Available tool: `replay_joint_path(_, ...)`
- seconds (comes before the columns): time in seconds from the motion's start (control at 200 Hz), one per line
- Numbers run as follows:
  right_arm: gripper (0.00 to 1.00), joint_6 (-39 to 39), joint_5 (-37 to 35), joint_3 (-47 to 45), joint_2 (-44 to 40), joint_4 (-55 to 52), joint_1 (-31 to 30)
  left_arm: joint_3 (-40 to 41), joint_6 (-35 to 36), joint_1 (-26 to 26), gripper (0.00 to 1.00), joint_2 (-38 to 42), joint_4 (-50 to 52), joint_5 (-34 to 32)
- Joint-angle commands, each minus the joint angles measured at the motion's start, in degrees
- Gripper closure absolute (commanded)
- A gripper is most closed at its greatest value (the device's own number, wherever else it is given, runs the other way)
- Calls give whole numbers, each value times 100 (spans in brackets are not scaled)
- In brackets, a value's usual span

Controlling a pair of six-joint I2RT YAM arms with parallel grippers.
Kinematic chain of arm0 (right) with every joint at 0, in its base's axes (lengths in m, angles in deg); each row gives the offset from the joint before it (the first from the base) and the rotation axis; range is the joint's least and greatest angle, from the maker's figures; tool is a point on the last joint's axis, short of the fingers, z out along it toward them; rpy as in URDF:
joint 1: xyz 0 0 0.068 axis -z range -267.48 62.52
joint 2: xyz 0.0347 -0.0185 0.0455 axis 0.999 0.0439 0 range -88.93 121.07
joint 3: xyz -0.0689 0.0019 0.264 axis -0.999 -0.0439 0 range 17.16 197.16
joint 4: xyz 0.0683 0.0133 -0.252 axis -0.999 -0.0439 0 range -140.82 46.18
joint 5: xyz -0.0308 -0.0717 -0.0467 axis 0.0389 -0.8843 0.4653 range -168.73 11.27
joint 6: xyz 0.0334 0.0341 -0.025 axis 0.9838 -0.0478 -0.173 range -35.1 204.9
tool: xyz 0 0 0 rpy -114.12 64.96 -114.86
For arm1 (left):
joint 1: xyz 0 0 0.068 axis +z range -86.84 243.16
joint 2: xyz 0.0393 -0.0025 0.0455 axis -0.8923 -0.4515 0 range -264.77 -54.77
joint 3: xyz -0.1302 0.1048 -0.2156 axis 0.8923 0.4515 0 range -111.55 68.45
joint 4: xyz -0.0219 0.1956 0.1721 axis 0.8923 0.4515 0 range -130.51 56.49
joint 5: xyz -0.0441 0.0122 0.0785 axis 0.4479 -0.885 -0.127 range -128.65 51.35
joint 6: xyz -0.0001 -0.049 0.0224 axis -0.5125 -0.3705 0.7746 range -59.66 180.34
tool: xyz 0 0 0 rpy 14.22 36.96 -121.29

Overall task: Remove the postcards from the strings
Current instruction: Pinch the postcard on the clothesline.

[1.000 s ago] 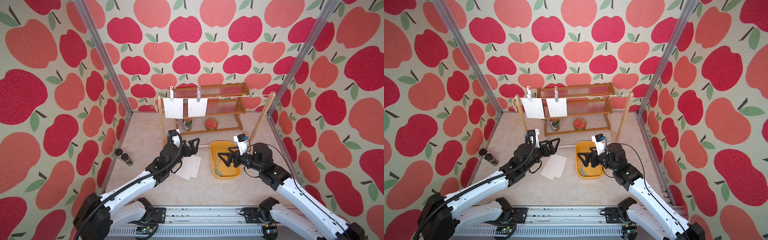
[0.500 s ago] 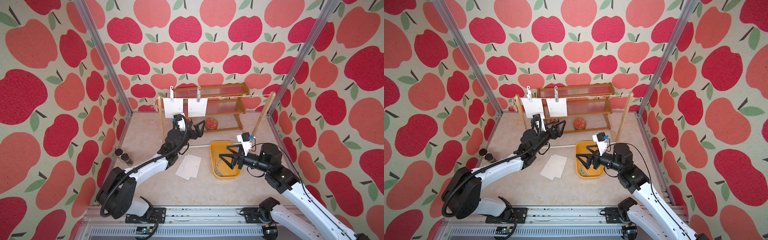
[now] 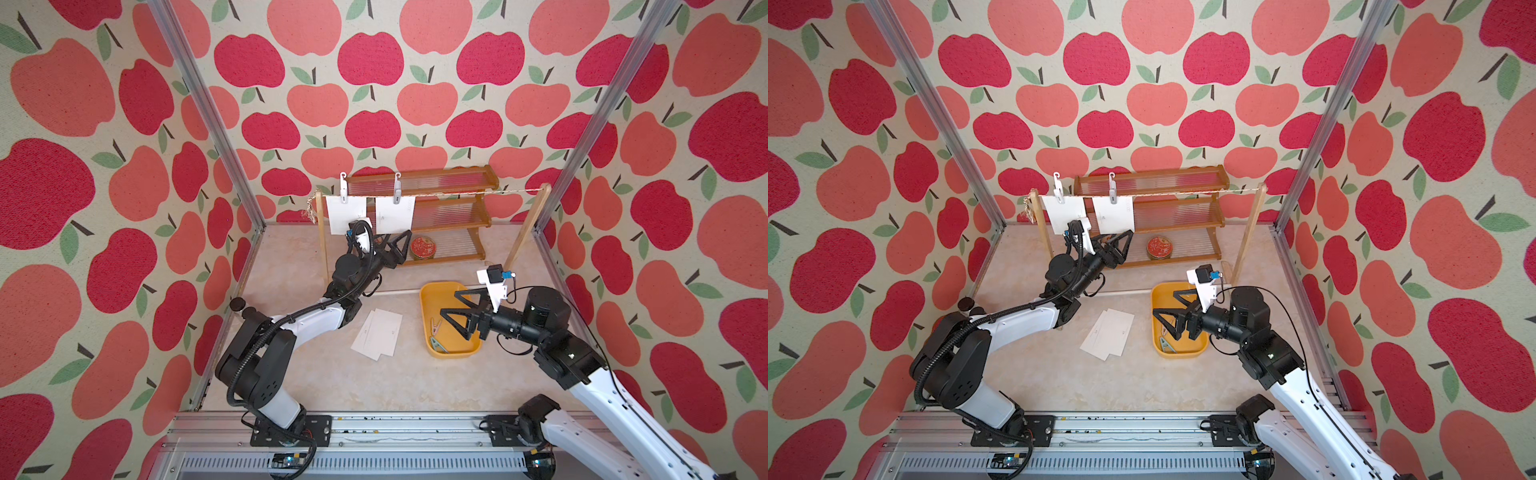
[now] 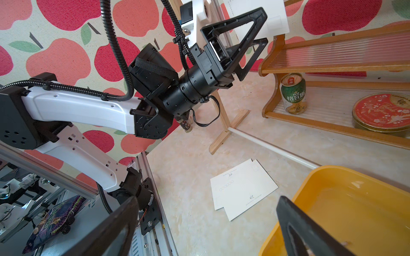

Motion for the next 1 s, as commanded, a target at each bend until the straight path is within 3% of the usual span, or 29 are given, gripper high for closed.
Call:
replay_joint_path(0.0,1,-45,79,-27,-3,8,-39,74,159,-18,19,118,-637,337)
replay_joint_path(0.245,1,7,59,-75,106,150,-37,72,87,-153,39,382,-181,531)
replay_joint_path(0.315,1,8,63,-57,124,160,-37,141,59,-208,54,449,-135,549)
replay_joint_path(0.565,1,0,104,-30,203,195,-47,593,-24,-325,65,765,-267,331)
replay_joint_path(0.64,1,3,90,-40,209,210,-45,689,-35,-354,74,897,-258,291)
replay_joint_path(0.795,1,8,104,-56,236,255,-45,874,82,-427,72,1178,-240,112)
replay_joint_path(0.89,1,27,126,-74,265,278,-54,990,106,-432,64,1363,-268,-16)
replay_joint_path(0.995,1,31,96,-104,273,299,-59,1031,126,-434,66,1551,-177,-32)
